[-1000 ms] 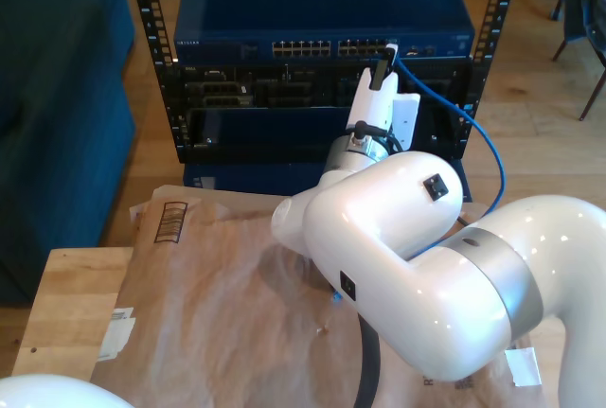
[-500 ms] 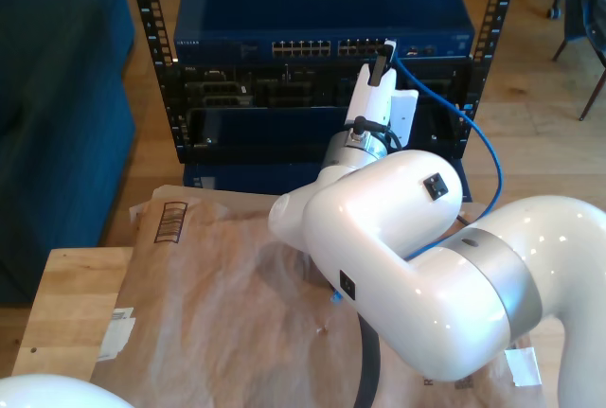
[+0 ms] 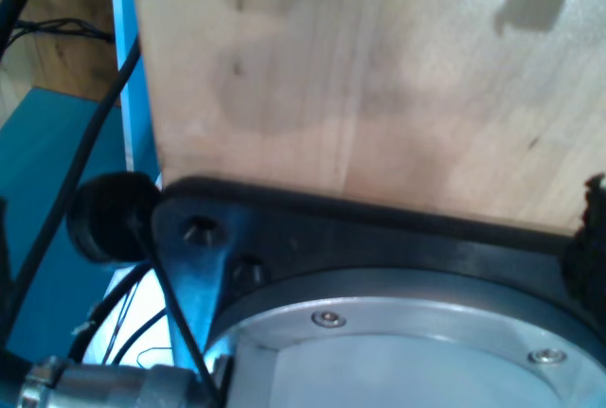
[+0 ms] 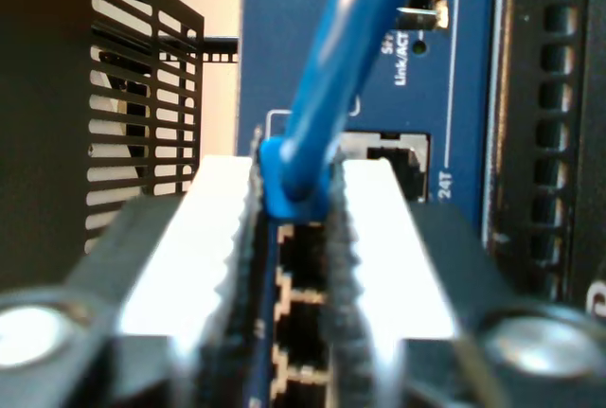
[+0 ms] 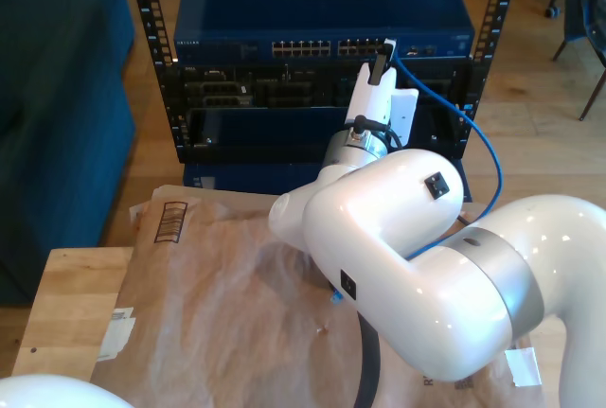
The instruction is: Grab the cable and plug it in
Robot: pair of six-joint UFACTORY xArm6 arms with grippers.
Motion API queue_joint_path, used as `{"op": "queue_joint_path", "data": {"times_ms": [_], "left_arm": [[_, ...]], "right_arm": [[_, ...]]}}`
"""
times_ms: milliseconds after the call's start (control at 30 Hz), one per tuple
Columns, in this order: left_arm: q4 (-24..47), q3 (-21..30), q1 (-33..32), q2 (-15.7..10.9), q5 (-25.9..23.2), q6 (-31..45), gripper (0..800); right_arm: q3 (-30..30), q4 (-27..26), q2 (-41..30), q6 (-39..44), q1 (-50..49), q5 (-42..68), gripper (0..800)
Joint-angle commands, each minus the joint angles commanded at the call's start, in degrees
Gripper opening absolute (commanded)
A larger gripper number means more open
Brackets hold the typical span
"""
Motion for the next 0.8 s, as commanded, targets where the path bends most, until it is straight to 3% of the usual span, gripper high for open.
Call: {"op": "queue_joint_path", "data": {"times_ms": [133,800], "left_arm": [[0.0,0.0,0.0,0.0,0.0,0.0,800],[0.0,0.0,0.0,0.0,0.0,0.0,800]], "right_arm": [[0.4,0.0,-0.1,0.0,0.3,-0.1,249],[3.1,0.1,-1.5,0.0,0.1,-0.3,247]]}}
